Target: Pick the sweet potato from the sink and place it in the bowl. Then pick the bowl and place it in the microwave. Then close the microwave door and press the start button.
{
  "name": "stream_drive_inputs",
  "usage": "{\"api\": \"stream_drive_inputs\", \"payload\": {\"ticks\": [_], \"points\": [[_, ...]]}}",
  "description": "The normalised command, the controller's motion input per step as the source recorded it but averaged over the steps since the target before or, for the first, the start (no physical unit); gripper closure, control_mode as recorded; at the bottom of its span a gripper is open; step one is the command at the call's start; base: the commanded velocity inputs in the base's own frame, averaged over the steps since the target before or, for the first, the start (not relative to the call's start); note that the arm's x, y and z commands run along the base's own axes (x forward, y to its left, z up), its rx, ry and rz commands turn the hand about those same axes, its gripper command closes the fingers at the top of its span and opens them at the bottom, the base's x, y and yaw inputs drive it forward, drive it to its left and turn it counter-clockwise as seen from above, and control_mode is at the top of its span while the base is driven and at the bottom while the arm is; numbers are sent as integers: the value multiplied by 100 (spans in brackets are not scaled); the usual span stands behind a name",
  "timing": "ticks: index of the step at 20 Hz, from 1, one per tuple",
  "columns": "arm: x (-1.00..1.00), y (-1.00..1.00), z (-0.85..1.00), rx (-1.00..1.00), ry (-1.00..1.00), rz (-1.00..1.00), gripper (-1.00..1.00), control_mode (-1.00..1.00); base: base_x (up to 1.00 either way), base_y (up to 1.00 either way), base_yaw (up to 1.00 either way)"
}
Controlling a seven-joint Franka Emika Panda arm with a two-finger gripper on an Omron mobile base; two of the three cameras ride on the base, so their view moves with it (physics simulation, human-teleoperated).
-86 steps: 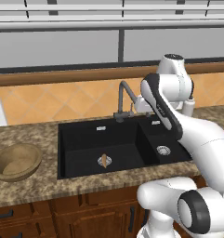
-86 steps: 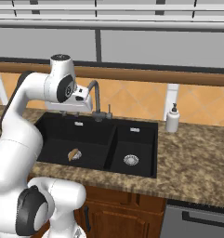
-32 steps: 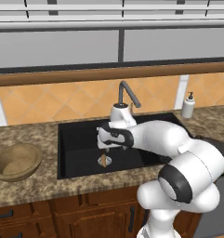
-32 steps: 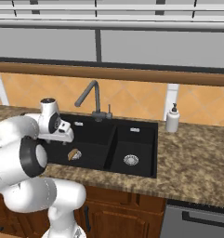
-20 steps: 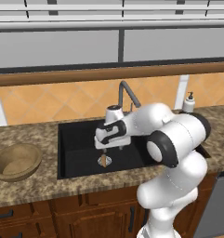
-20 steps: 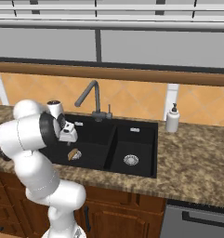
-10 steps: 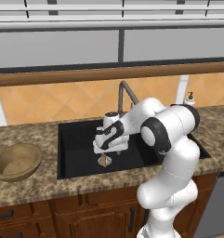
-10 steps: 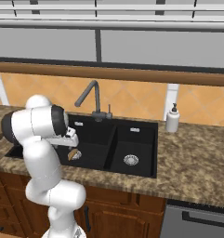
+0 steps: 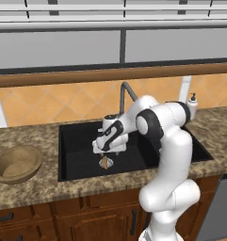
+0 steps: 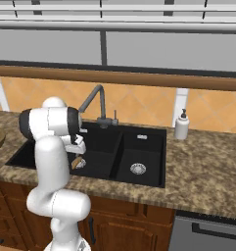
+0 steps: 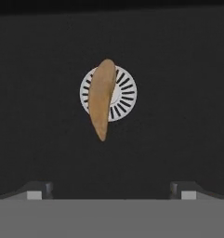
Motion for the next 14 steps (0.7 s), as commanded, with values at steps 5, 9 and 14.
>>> {"api": "stream_drive_inputs", "payload": {"ticks": [5, 9, 14], "points": [[21, 22, -47, 0, 0, -2, -100, -100, 0, 0, 0], [31, 21, -46, 0, 0, -3, -100, -100, 0, 0, 0], [19, 1, -31, 0, 3, -1, -100, -100, 0, 0, 0]]}}
